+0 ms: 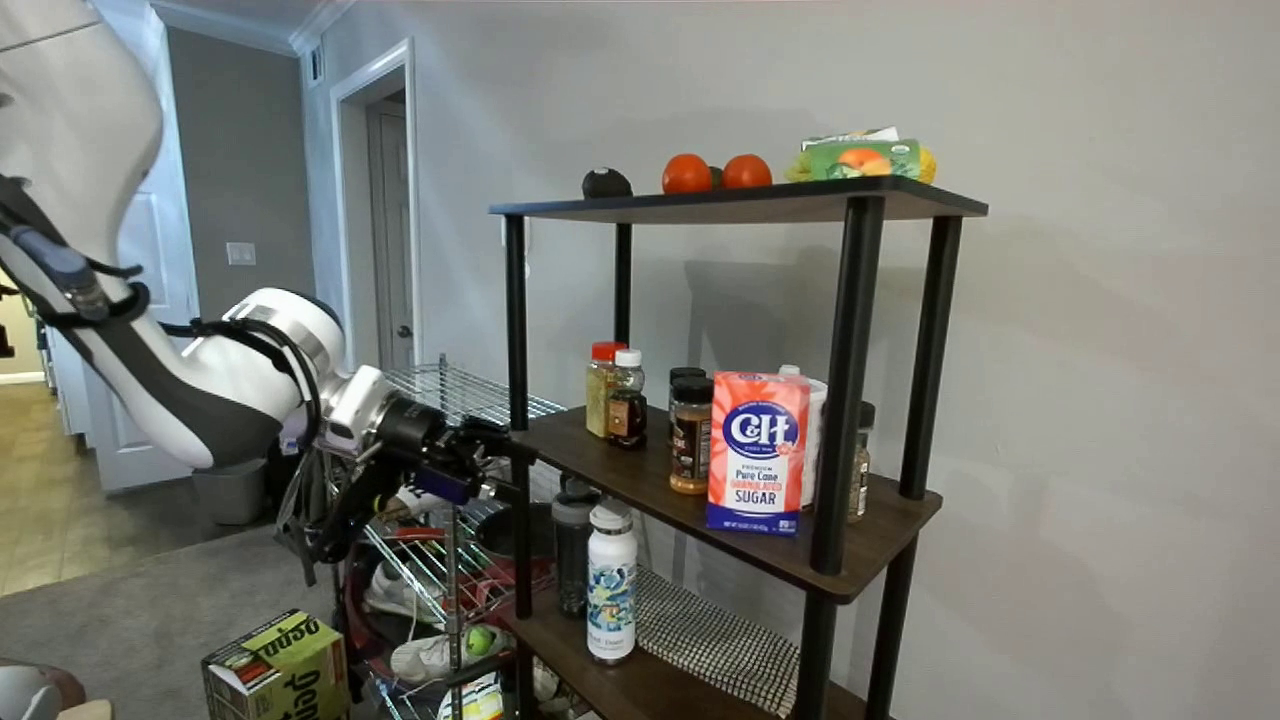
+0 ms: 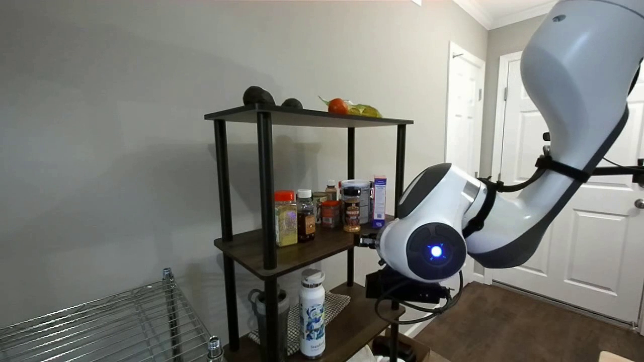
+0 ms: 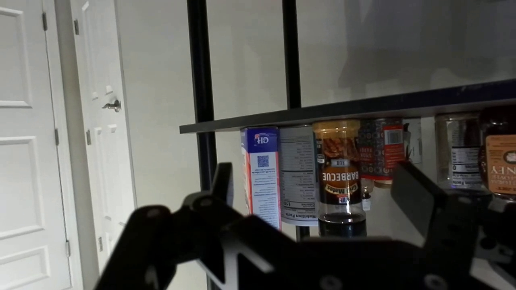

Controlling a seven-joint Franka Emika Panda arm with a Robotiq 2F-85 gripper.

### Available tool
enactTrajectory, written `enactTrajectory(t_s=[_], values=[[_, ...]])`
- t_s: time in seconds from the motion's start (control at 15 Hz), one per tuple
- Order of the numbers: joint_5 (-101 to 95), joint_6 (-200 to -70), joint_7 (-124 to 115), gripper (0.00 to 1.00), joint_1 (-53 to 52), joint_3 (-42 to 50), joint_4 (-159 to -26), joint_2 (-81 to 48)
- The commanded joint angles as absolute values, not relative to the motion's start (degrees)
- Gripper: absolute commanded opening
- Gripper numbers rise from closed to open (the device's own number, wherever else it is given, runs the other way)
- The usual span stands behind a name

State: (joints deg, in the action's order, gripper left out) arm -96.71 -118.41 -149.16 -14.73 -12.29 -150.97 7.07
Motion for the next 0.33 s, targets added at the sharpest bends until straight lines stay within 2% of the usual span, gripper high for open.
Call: enactTrajectory(t_s=[0.0, 0.27], values=[[-96.4, -118.5, -149.0, 1.0, -14.8, -12.4, -150.9, 7.3], [-96.4, -118.5, -149.0, 1.0, -14.8, -12.4, -150.8, 7.0]])
